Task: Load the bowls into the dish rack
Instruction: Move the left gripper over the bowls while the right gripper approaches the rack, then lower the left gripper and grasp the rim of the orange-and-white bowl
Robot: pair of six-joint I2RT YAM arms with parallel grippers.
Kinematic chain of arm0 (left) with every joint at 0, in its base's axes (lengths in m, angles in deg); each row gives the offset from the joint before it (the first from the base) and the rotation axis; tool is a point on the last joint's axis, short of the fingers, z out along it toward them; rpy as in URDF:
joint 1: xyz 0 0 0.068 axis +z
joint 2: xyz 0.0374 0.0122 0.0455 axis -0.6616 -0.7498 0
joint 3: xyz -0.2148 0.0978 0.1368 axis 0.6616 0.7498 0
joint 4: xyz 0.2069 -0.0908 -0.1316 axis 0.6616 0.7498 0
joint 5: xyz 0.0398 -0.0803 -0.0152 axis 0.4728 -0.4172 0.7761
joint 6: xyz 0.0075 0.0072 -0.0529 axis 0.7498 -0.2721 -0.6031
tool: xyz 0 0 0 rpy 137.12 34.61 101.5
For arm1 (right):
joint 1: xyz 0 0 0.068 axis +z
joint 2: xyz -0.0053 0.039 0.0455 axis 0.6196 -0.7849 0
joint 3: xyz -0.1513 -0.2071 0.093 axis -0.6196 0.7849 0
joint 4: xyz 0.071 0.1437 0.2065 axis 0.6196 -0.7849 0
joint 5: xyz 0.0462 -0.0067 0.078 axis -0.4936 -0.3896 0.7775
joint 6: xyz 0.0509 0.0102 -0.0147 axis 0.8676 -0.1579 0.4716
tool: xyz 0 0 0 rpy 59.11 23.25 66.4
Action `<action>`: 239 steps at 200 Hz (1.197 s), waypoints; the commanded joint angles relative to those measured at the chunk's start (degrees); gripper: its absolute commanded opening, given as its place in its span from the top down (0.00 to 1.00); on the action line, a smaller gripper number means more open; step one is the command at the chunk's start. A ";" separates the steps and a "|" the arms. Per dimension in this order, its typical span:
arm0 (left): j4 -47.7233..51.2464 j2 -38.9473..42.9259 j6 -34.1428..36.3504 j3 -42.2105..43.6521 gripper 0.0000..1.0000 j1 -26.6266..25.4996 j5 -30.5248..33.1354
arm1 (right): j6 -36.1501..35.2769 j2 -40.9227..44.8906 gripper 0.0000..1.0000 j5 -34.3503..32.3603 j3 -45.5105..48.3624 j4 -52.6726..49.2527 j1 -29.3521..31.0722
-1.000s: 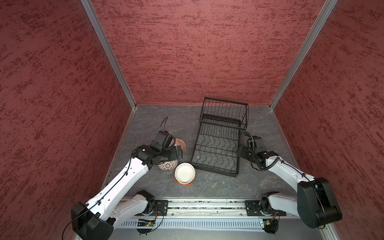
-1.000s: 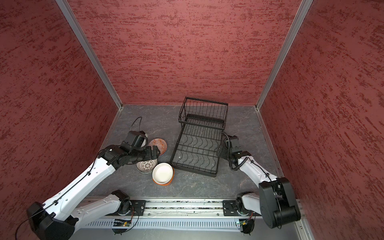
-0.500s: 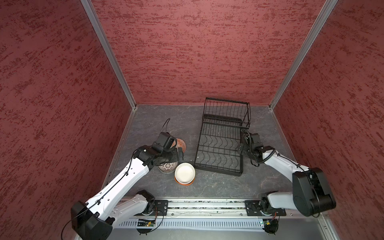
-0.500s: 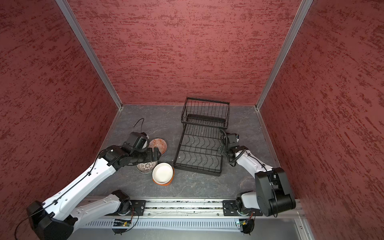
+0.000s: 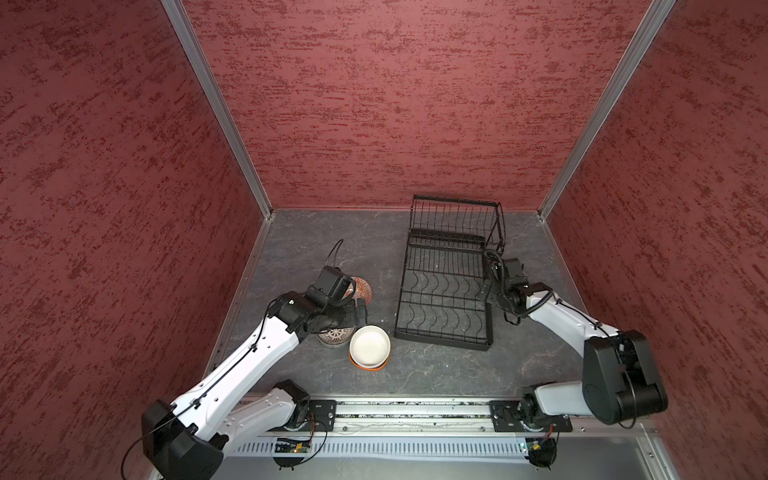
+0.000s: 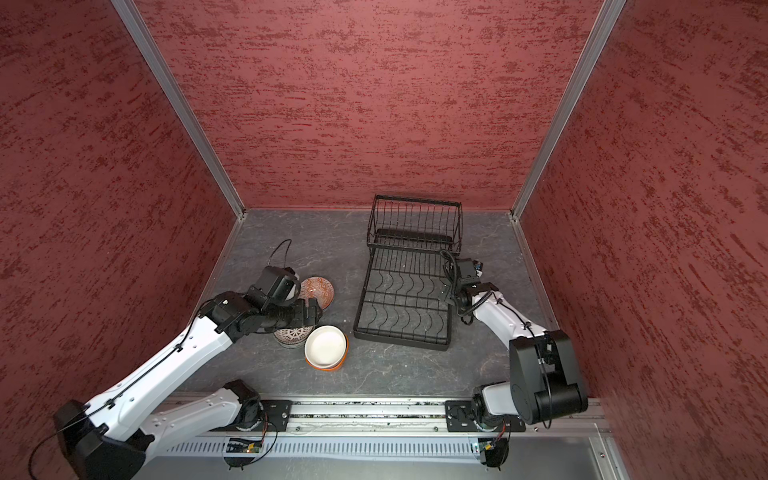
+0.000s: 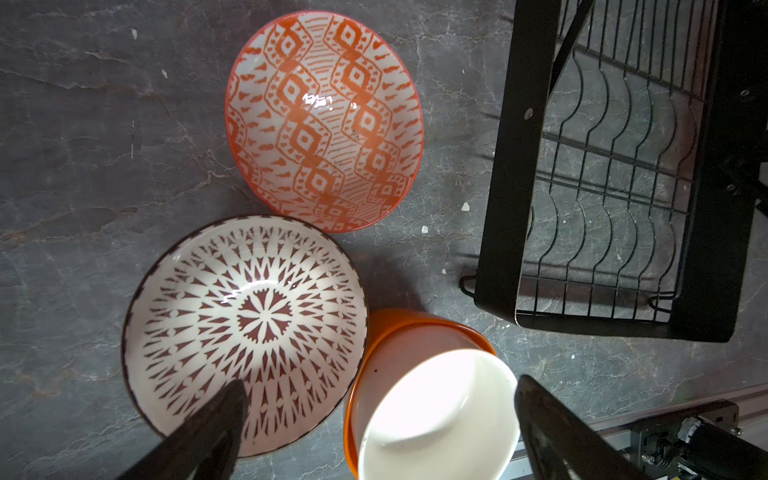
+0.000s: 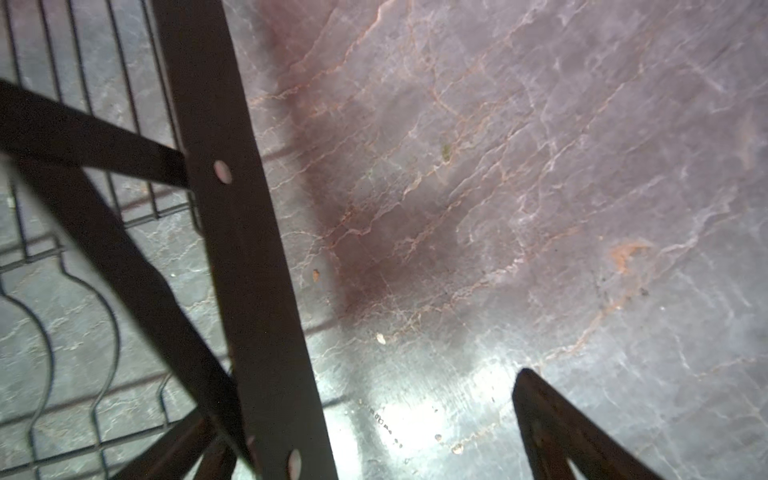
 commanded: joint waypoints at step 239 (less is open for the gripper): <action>0.92 -14.82 -8.11 -0.61 0.55 -15.77 6.61 | -4.44 20.63 0.06 19.64 3.24 -5.23 0.64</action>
